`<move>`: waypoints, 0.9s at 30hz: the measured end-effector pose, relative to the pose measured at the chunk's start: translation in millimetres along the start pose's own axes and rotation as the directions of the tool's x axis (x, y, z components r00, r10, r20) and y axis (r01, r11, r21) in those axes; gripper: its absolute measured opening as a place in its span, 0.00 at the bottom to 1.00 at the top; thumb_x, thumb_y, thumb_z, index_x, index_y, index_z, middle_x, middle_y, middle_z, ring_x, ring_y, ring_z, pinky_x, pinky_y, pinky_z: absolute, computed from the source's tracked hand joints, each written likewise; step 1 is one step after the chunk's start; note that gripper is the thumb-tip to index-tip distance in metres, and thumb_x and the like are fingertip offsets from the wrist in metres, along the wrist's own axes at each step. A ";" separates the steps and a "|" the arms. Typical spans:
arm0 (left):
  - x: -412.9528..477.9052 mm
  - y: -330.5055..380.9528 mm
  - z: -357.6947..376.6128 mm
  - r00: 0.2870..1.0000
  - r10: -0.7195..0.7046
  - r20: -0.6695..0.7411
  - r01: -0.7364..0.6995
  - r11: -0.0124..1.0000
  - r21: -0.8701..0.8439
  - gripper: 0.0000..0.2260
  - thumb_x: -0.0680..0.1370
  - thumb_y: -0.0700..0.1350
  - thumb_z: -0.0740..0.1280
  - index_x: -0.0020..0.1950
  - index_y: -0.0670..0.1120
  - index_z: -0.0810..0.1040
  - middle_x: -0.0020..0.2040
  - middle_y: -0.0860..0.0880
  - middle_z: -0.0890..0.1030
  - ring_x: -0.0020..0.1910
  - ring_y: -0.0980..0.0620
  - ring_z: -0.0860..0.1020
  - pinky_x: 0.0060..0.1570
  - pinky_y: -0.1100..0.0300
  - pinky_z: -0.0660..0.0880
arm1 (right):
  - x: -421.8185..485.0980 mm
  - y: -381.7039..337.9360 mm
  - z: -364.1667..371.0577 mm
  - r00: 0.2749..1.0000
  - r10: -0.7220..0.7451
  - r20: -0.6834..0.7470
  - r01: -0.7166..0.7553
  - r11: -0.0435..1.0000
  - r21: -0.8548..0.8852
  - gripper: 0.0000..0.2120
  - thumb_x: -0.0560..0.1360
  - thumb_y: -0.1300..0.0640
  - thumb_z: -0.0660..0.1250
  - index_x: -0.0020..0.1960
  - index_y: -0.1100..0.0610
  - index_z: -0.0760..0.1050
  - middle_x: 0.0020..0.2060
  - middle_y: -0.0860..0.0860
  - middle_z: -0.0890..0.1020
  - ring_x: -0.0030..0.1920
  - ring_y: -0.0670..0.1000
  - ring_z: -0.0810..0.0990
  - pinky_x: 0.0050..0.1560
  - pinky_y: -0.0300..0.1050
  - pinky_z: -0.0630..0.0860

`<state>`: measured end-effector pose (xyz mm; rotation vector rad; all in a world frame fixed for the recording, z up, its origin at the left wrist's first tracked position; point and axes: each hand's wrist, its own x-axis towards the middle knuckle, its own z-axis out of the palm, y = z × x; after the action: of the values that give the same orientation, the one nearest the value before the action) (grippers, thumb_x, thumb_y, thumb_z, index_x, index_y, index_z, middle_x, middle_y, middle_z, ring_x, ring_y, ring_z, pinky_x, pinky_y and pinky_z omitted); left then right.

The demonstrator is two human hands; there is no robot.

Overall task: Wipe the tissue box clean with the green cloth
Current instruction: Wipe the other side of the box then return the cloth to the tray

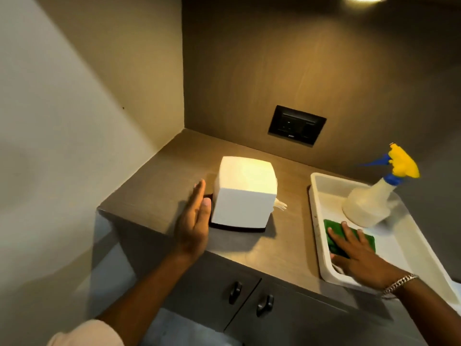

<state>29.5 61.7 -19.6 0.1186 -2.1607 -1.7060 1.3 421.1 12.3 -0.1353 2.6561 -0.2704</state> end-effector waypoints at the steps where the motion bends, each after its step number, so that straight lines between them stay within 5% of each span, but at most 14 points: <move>1: -7.5 4.7 3.7 1.000 -0.002 -0.024 0.003 1.000 0.007 0.30 0.76 0.62 0.50 0.76 0.51 0.57 0.78 0.49 0.62 0.77 0.51 0.60 0.74 0.43 0.60 | 1.4 -1.3 0.1 0.998 0.016 0.058 -0.014 0.999 -0.041 0.34 0.78 0.43 0.56 0.75 0.44 0.38 0.75 0.49 0.34 0.74 0.59 0.32 0.72 0.67 0.41; 5: -40.9 18.7 17.4 0.996 -0.029 -0.079 0.027 0.999 -0.024 0.34 0.75 0.69 0.49 0.78 0.56 0.50 0.80 0.53 0.54 0.78 0.53 0.55 0.74 0.42 0.60 | -9.7 -13.7 -24.2 0.996 0.025 0.081 -0.019 0.997 -0.071 0.34 0.77 0.41 0.57 0.75 0.44 0.42 0.77 0.51 0.39 0.76 0.59 0.37 0.71 0.68 0.43; 8: -67.0 39.6 38.0 0.993 0.004 -0.120 -0.017 0.995 -0.103 0.36 0.74 0.72 0.49 0.77 0.58 0.46 0.80 0.57 0.48 0.78 0.56 0.50 0.76 0.43 0.56 | -5.5 -51.8 -67.7 0.936 -0.145 -0.320 0.251 0.913 0.321 0.26 0.78 0.51 0.61 0.74 0.48 0.57 0.76 0.52 0.59 0.75 0.55 0.56 0.73 0.56 0.54; 10: -77.9 62.0 60.4 0.992 0.006 -0.122 -0.031 0.980 -0.197 0.40 0.71 0.74 0.50 0.77 0.56 0.47 0.80 0.57 0.48 0.76 0.65 0.54 0.75 0.60 0.58 | 7.6 -93.0 -88.3 0.858 -0.231 -0.459 0.468 0.720 0.513 0.22 0.78 0.50 0.61 0.70 0.50 0.65 0.70 0.51 0.70 0.70 0.53 0.67 0.71 0.54 0.62; 13: -77.5 85.0 86.3 0.991 -0.079 -0.109 0.043 0.953 -0.300 0.46 0.64 0.79 0.50 0.75 0.56 0.49 0.78 0.58 0.49 0.65 0.82 0.56 0.60 0.83 0.58 | 37.2 -150.3 -89.5 0.900 -0.200 -0.387 0.433 0.502 0.749 0.23 0.76 0.40 0.59 0.61 0.54 0.76 0.62 0.56 0.78 0.65 0.58 0.73 0.68 0.61 0.67; 15: -70.3 88.9 94.8 0.986 -0.107 -0.127 0.069 0.961 -0.268 0.47 0.62 0.80 0.49 0.74 0.56 0.49 0.78 0.58 0.49 0.62 0.85 0.54 0.57 0.85 0.57 | 53.1 -168.8 -78.3 0.943 -0.190 -0.272 0.331 0.468 0.819 0.39 0.68 0.28 0.57 0.56 0.63 0.77 0.57 0.66 0.79 0.60 0.67 0.75 0.62 0.65 0.70; 17: -62.7 84.1 93.5 0.982 -0.114 -0.150 0.073 0.964 -0.258 0.48 0.60 0.82 0.48 0.74 0.57 0.48 0.78 0.58 0.48 0.66 0.81 0.55 0.60 0.83 0.56 | 61.4 -170.0 -68.2 0.954 -0.216 -0.209 0.287 0.446 0.848 0.46 0.64 0.24 0.55 0.53 0.67 0.77 0.53 0.68 0.80 0.57 0.69 0.76 0.59 0.63 0.73; 21: -48.3 61.7 71.2 0.983 -0.178 -0.047 0.153 0.932 -0.329 0.35 0.67 0.78 0.51 0.71 0.68 0.54 0.77 0.62 0.54 0.76 0.58 0.57 0.76 0.56 0.56 | 39.2 -152.1 -55.1 0.959 -0.149 -0.241 0.276 0.308 0.911 0.34 0.69 0.29 0.49 0.52 0.52 0.80 0.52 0.49 0.84 0.55 0.49 0.80 0.52 0.43 0.72; 25: -19.7 60.8 44.5 0.975 -0.179 0.129 0.218 0.870 -0.442 0.28 0.73 0.70 0.50 0.71 0.64 0.62 0.65 0.66 0.74 0.64 0.64 0.75 0.56 0.66 0.74 | -6.8 -150.2 -22.1 0.938 -0.231 -0.258 0.290 0.119 0.950 0.24 0.71 0.31 0.48 0.55 0.40 0.74 0.45 0.35 0.83 0.45 0.37 0.82 0.43 0.31 0.76; 27: -1.5 64.3 39.7 0.969 -0.152 0.197 0.228 0.861 -0.455 0.29 0.72 0.68 0.49 0.70 0.61 0.64 0.62 0.62 0.78 0.59 0.59 0.80 0.52 0.62 0.78 | -27.7 -160.0 -4.3 0.926 -0.259 -0.275 0.302 0.069 0.951 0.18 0.75 0.36 0.44 0.52 0.38 0.71 0.38 0.32 0.84 0.41 0.32 0.82 0.36 0.27 0.75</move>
<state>27.9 115.3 33.8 0.0684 -1.8050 -2.3836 31.9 269.6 62.3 -0.1933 1.8108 -2.1339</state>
